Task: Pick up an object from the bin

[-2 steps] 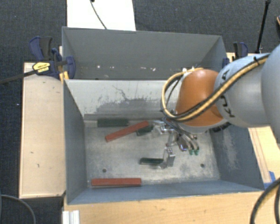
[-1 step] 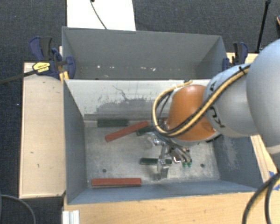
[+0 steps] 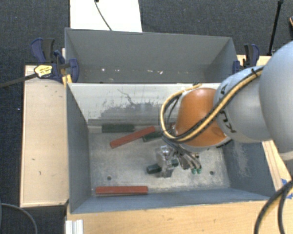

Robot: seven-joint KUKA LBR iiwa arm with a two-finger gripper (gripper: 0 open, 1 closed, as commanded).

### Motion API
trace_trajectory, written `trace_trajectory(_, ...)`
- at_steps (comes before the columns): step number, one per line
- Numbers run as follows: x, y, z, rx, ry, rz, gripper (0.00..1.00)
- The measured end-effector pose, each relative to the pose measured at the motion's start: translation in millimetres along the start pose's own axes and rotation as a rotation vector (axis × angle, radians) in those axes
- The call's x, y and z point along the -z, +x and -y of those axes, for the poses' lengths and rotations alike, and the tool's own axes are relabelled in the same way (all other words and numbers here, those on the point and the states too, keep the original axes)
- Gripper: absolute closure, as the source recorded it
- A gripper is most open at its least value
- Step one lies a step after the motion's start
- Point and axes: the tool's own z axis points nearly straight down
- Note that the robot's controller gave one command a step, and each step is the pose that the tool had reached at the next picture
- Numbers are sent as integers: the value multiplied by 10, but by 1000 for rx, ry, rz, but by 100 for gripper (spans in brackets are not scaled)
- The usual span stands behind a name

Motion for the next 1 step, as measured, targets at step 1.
trace_trajectory(1, 1369, -318, 697, -46, 3, 11, 100)
